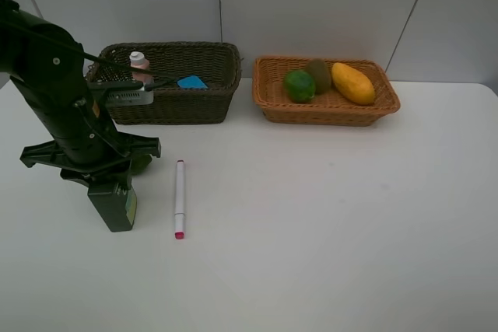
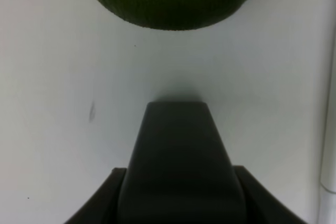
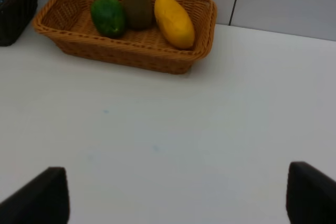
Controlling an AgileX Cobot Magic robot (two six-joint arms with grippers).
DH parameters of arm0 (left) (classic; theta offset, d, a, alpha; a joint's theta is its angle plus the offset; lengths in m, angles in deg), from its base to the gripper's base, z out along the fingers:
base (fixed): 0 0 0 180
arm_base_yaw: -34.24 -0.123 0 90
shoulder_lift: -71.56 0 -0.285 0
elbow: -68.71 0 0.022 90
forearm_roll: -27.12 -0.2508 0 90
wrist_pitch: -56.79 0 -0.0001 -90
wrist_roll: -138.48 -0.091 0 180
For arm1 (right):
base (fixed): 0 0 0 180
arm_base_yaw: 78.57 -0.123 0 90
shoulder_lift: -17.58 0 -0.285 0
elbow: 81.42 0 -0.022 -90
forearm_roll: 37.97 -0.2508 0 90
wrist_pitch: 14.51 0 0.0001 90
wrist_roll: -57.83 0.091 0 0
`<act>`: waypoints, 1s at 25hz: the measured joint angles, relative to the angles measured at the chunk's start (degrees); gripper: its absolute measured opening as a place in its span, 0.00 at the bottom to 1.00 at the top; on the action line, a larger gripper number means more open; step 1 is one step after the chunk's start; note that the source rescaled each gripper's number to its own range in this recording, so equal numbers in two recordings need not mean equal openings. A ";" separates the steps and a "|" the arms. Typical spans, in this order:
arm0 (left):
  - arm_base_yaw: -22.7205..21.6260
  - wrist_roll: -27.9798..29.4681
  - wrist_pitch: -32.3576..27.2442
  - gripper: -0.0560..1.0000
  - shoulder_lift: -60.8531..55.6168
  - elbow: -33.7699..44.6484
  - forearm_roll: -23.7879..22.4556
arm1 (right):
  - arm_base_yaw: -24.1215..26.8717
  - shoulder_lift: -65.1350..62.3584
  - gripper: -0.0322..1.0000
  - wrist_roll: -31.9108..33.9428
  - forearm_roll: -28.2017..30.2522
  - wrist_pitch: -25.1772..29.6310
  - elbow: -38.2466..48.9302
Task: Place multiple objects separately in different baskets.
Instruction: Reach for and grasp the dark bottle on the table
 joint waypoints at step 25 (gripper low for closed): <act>0.00 -0.74 -2.26 0.41 -3.36 -2.85 0.81 | 0.00 0.00 1.00 0.00 0.00 0.00 0.00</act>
